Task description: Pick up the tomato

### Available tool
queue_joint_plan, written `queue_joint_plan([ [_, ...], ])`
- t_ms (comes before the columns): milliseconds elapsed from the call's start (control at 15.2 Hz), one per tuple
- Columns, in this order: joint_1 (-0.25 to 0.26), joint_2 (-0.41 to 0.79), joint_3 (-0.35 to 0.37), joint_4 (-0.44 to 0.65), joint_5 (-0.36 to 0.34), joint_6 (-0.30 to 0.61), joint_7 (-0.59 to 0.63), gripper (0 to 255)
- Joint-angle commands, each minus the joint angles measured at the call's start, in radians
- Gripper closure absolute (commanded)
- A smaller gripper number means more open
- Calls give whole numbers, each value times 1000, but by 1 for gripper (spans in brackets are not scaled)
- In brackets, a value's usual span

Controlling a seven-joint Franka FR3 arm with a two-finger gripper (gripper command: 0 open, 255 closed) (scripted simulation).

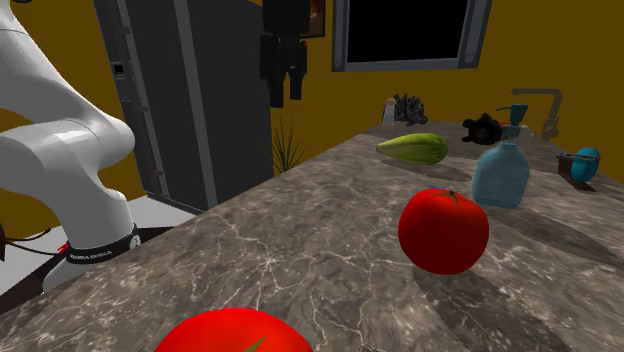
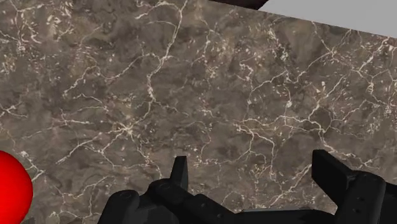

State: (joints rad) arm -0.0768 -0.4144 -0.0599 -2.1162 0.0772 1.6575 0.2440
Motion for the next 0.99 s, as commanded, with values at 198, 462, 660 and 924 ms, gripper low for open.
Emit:
queue_joint_plan([
  [198, -26, 198, -11, 162, -9, 24, 72, 0],
  [462, -46, 354, -27, 308, -13, 22, 124, 0],
  [660, -61, 471, -42, 431, -13, 8, 160, 0],
  [924, -86, 635, -65, 619, -7, -29, 205, 0],
])
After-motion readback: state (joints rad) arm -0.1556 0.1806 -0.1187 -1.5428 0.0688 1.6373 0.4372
